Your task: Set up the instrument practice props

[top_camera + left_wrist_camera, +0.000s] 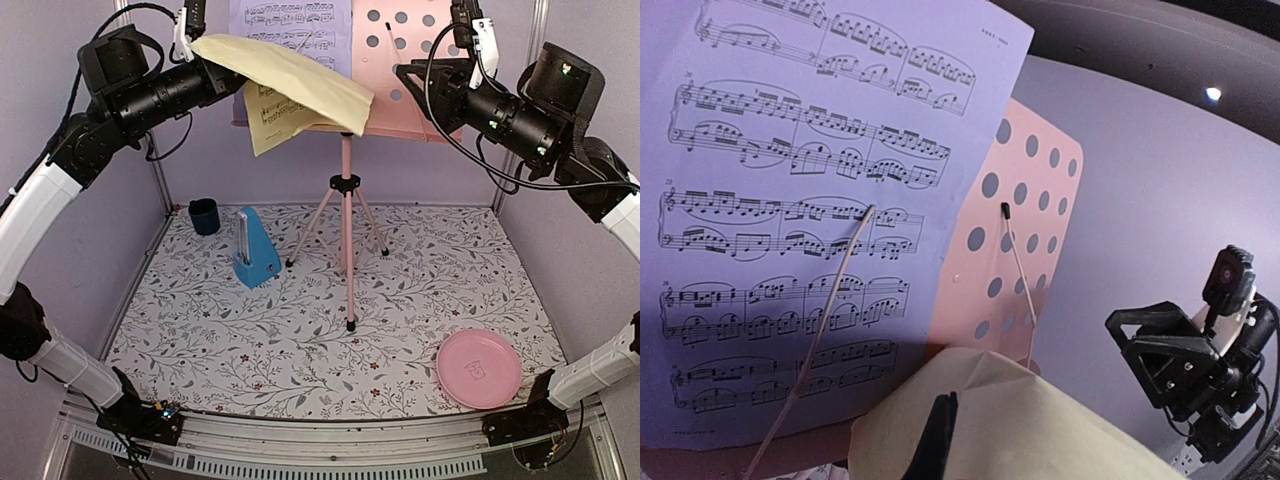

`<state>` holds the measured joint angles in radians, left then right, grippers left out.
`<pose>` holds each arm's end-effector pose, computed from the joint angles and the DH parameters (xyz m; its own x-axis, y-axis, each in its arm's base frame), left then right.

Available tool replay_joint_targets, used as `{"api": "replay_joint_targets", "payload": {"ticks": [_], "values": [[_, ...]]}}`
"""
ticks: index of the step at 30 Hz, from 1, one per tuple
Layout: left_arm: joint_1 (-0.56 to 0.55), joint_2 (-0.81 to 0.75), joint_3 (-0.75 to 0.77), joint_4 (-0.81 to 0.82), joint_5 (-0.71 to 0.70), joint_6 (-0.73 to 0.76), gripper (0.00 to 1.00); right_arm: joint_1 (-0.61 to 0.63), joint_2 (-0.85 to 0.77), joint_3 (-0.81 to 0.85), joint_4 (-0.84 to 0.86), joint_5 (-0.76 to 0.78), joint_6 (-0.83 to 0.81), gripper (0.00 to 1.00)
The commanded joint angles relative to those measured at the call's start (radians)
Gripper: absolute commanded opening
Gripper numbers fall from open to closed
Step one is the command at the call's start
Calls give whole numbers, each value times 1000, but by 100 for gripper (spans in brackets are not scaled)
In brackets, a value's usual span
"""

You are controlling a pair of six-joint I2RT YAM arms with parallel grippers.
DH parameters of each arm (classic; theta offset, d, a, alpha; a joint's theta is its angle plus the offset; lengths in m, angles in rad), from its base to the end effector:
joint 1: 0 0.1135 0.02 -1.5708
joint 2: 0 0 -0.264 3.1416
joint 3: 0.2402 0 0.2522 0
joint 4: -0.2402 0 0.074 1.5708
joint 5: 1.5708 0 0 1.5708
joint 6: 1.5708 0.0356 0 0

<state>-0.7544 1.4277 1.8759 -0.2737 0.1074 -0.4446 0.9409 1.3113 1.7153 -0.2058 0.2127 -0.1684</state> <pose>0.2050 -0.1979 0.5540 -0.2117 -0.3878 -0.8971 0.7386 0.5376 -0.4068 0.1596 0.2061 0.5415 0.2263 0.0323 -0.9735 -0.6391 0.7592 -0.1233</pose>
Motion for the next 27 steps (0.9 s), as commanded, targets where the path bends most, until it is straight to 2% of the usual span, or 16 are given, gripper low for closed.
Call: {"api": "replay_joint_targets", "payload": {"ticks": [1,6,11,15,18,23,27], "values": [[17,17,39,-63,60,-45,0,-4,33,46,3,-190,10,28],[24,17,53,-49,66,-49,0,-4,96,106,86,-197,40,24],[32,8,123,-60,74,-42,0,-5,-2,-52,115,-104,46,24],[32,-10,150,-50,119,-74,0,-5,-78,-187,78,-182,31,26],[32,-19,139,-51,127,-106,0,0,-86,-227,48,-274,13,26],[32,-3,121,-65,134,-135,0,77,-27,-164,111,-318,-29,30],[32,28,110,-53,178,-149,0,92,75,-24,198,-319,-38,43]]}}
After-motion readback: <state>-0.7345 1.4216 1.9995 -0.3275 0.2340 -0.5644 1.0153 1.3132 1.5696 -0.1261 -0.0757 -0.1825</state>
